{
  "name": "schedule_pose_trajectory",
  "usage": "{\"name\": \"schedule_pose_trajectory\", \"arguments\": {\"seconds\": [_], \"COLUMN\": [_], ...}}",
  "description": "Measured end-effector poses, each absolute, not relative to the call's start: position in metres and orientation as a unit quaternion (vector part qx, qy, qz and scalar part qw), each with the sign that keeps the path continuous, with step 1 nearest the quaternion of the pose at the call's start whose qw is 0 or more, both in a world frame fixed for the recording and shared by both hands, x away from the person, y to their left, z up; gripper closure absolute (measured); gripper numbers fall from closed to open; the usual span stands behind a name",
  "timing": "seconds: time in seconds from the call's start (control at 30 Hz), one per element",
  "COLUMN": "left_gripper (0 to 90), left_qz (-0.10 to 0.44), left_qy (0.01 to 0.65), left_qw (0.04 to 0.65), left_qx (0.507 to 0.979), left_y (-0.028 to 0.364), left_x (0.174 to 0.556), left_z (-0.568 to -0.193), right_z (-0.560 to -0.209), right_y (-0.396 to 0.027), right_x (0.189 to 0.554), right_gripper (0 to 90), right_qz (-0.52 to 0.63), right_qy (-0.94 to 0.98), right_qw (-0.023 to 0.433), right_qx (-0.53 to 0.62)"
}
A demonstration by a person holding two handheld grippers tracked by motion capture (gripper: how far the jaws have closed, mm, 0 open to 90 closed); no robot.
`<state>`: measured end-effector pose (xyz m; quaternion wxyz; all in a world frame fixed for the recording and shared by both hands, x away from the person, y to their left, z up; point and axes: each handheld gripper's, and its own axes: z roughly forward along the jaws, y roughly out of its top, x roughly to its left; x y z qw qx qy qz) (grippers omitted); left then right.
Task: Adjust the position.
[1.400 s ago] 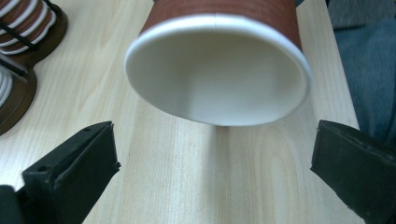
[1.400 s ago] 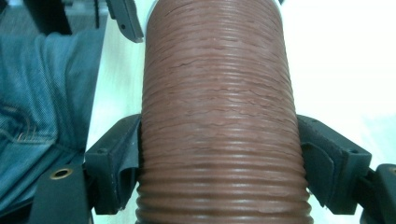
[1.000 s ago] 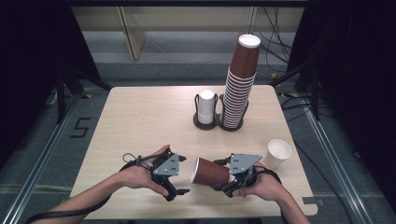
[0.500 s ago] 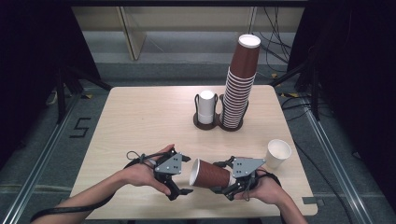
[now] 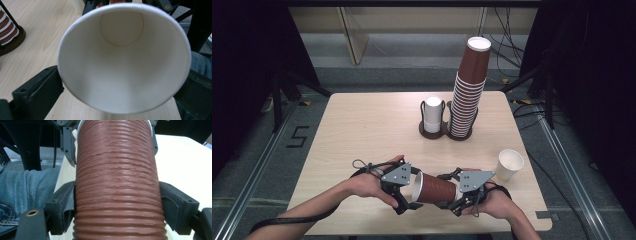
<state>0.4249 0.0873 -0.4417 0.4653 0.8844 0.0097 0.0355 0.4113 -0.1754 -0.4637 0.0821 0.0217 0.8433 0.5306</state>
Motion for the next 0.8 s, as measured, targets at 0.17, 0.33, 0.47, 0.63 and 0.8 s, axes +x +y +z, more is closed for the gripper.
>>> {"name": "schedule_pose_trajectory", "arguments": {"seconds": [0.17,0.33,0.47,0.63,0.8], "left_gripper": [3.4,7.8,9.3,10.1,10.4], "left_qz": [0.037,0.038,0.043,0.042,0.054], "left_qy": [0.004,0.0,-0.003,-0.002,-0.014], "left_qw": [0.471,0.475,0.472,0.475,0.461], "left_qx": [0.881,0.879,0.881,0.879,0.886], "left_y": [0.0857,0.0845,0.086,0.0856,0.0854], "left_x": [0.4242,0.4241,0.4246,0.4235,0.4227], "left_z": [-0.4406,-0.4399,-0.4381,-0.4371,-0.4346], "right_z": [-0.4635,-0.4629,-0.4627,-0.4616,-0.4603], "right_y": [-0.1726,-0.1703,-0.1702,-0.1697,-0.1669], "right_x": [0.4106,0.4106,0.4115,0.4108,0.4122], "right_gripper": [21.7,21.7,21.7,21.4,20.8], "right_qz": [0.531,0.531,0.533,0.528,0.518], "right_qy": [0.844,0.844,0.843,0.847,0.852], "right_qw": [0.077,0.073,0.077,0.066,0.072], "right_qx": [0.017,0.015,0.01,0.02,0.018]}}
